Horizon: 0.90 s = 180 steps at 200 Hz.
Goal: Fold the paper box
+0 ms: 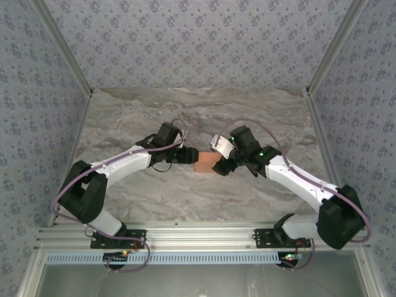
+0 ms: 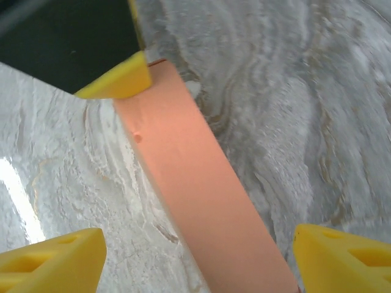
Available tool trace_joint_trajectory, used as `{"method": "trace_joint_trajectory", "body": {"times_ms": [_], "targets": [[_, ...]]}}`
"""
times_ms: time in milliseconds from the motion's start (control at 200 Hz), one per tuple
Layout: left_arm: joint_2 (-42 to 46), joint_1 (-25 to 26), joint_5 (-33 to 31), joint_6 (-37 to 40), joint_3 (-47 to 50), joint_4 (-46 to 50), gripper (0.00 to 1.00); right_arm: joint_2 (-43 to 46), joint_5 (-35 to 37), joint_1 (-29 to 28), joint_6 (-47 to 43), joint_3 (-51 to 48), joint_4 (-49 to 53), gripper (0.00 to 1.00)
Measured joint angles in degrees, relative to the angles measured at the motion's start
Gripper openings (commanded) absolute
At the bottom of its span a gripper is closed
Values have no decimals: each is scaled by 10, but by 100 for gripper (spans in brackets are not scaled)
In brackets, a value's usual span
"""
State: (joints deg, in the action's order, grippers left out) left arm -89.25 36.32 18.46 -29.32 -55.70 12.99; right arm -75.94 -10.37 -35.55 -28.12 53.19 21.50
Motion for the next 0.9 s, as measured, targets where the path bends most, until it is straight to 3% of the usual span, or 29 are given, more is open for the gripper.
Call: {"method": "trace_joint_trajectory", "body": {"times_ms": [260, 360, 580, 730, 810, 899], "targets": [[0, 0, -3, 4, 0, 0, 60, -146, -41, 6, -168, 150, 101, 75], [0, 0, -4, 4, 0, 0, 60, -165, -42, 4, -198, 157, 117, 71], [19, -16, -2, 0, 10, 16, 63, -191, -37, -12, -239, 150, 126, 52], [86, -54, 2, -23, 32, 77, 78, -172, 0, -45, -248, 95, 56, 48], [156, -78, 2, -32, 41, 101, 98, -158, 34, -70, -249, 61, 10, 48], [248, -108, 2, -51, 47, 121, 99, -145, 88, -108, -250, 19, -52, 51]]}}
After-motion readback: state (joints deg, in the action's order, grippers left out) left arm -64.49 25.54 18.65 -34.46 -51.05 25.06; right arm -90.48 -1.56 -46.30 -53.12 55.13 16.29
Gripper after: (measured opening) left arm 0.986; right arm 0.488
